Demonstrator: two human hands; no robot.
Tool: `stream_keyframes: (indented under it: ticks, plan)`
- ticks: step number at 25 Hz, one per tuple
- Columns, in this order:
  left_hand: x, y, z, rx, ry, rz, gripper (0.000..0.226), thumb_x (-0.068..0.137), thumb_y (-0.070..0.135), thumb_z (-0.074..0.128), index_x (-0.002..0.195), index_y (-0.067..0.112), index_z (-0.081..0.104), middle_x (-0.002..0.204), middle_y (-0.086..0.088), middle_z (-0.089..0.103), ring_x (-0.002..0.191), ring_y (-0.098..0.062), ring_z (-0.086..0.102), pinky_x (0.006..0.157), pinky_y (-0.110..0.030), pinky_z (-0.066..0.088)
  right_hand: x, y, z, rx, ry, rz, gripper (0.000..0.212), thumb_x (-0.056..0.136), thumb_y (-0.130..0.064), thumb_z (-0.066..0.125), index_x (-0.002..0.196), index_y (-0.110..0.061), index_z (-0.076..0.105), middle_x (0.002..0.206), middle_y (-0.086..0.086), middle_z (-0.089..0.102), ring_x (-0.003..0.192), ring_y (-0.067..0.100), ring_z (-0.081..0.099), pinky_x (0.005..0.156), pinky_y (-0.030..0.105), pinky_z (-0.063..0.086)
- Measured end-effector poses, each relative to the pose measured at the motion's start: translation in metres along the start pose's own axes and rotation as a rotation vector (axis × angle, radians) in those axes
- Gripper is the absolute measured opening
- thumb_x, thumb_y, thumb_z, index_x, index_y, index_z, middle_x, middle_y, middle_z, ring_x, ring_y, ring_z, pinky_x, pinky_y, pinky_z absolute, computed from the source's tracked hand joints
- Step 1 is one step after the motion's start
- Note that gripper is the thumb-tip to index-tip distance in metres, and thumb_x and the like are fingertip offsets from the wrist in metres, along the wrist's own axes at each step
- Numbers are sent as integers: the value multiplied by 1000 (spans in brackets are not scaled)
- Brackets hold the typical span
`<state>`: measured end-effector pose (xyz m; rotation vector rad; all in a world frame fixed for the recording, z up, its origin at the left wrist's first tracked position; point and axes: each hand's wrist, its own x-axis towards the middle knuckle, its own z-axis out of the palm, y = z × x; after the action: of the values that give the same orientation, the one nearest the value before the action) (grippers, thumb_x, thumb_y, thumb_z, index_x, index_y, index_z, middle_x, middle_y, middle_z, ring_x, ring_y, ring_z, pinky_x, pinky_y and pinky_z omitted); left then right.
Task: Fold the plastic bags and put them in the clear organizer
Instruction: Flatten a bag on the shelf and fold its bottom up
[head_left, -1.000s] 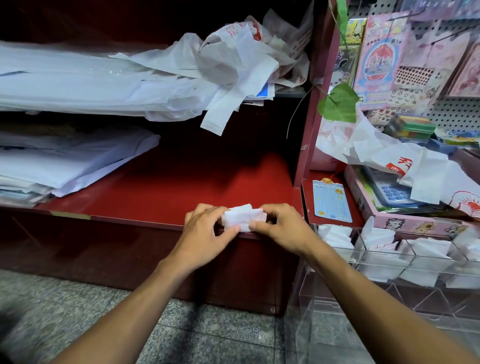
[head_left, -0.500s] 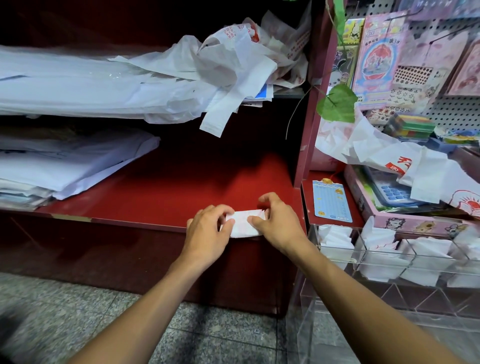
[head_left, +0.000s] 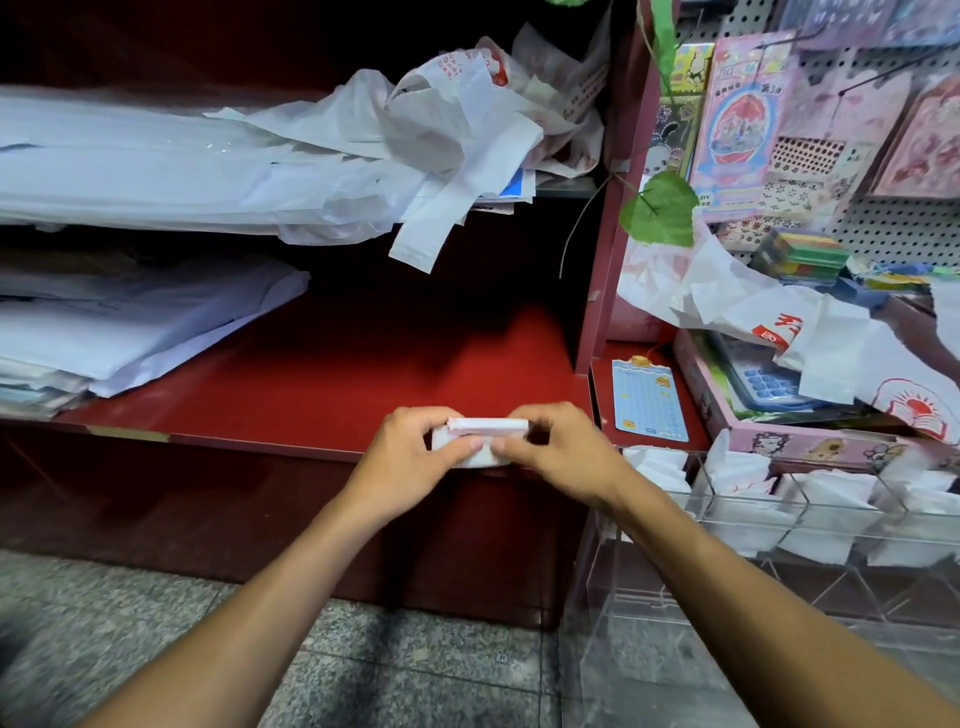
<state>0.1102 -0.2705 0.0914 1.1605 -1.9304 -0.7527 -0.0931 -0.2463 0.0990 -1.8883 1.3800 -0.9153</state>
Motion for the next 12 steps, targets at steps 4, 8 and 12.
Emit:
stream_keyframes:
  ticks: [4, 8, 12]
  plan:
    - [-1, 34, 7, -371, -49, -167, 11, 85, 18, 74, 96, 18, 74, 86, -5, 76, 78, -14, 68, 75, -30, 50, -15, -22, -20, 508, 153, 125, 6, 92, -2, 64, 96, -5, 68, 68, -9, 70, 57, -2, 60, 54, 12, 43]
    - [3, 69, 30, -566, 40, -277, 23, 84, 6, 73, 101, 21, 69, 92, -1, 77, 80, -13, 67, 69, -26, 49, -29, -27, -43, 554, 282, 279, 6, 90, -15, 69, 95, -11, 70, 63, -8, 65, 51, 3, 54, 50, 21, 43]
    - [7, 106, 65, -660, 70, -262, 34, 82, -2, 70, 106, 21, 64, 86, 2, 76, 72, -9, 66, 57, -20, 51, -60, -18, -86, 346, 272, 393, 17, 80, -12, 76, 95, -7, 70, 68, 1, 64, 52, 8, 53, 51, 26, 41]
